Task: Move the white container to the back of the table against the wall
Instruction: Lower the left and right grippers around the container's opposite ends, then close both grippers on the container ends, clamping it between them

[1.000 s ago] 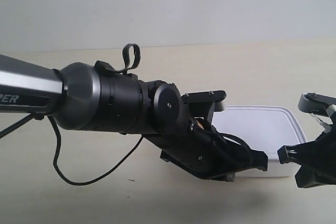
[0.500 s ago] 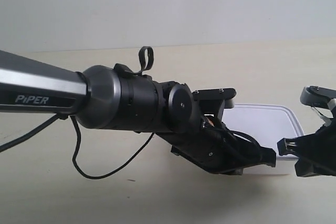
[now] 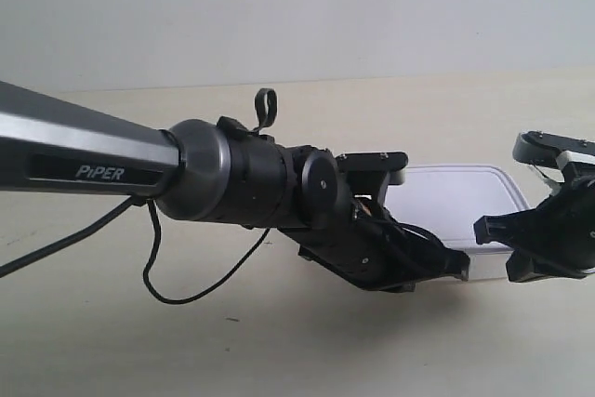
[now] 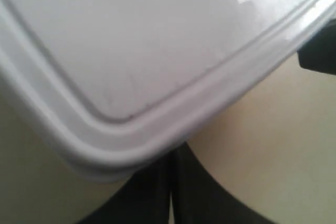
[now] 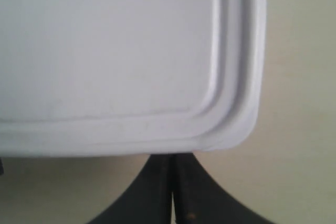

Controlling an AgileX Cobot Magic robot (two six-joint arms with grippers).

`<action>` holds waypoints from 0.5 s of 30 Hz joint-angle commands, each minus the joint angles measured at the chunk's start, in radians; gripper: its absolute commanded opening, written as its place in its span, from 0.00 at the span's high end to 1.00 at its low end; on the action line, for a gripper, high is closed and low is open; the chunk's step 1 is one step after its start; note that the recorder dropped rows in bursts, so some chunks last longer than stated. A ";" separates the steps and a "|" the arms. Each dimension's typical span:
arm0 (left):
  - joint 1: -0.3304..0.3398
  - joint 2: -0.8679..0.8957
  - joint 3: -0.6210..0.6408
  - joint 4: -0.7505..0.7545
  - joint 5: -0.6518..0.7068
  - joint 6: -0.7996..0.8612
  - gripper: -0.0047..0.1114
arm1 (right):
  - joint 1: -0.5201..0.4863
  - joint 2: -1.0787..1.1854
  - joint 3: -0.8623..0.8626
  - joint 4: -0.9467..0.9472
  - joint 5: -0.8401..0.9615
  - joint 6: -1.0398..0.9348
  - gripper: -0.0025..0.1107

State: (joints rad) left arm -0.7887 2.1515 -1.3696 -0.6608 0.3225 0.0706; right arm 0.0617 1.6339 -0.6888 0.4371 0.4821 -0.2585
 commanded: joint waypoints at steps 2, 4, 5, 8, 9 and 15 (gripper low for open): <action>0.045 0.005 -0.006 0.016 -0.041 0.001 0.96 | -0.005 0.038 -0.048 0.002 -0.021 -0.011 0.98; 0.057 0.005 -0.006 0.027 -0.056 0.005 0.96 | -0.005 0.061 -0.073 0.002 -0.021 -0.011 0.98; 0.063 0.005 -0.006 0.028 -0.064 0.009 0.96 | -0.005 0.074 -0.087 0.002 -0.019 -0.011 0.98; 0.064 0.005 -0.006 0.030 -0.094 0.029 0.96 | -0.005 0.097 -0.110 0.006 -0.017 -0.011 0.98; 0.066 0.005 -0.006 0.030 -0.104 0.029 0.96 | -0.005 0.102 -0.116 0.009 -0.019 -0.011 0.98; 0.075 0.026 -0.011 0.030 -0.114 0.029 0.96 | -0.005 0.139 -0.165 0.016 -0.021 -0.011 0.98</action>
State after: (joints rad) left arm -0.7198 2.1630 -1.3712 -0.6325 0.2253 0.0932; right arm 0.0617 1.7617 -0.8271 0.4435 0.4725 -0.2585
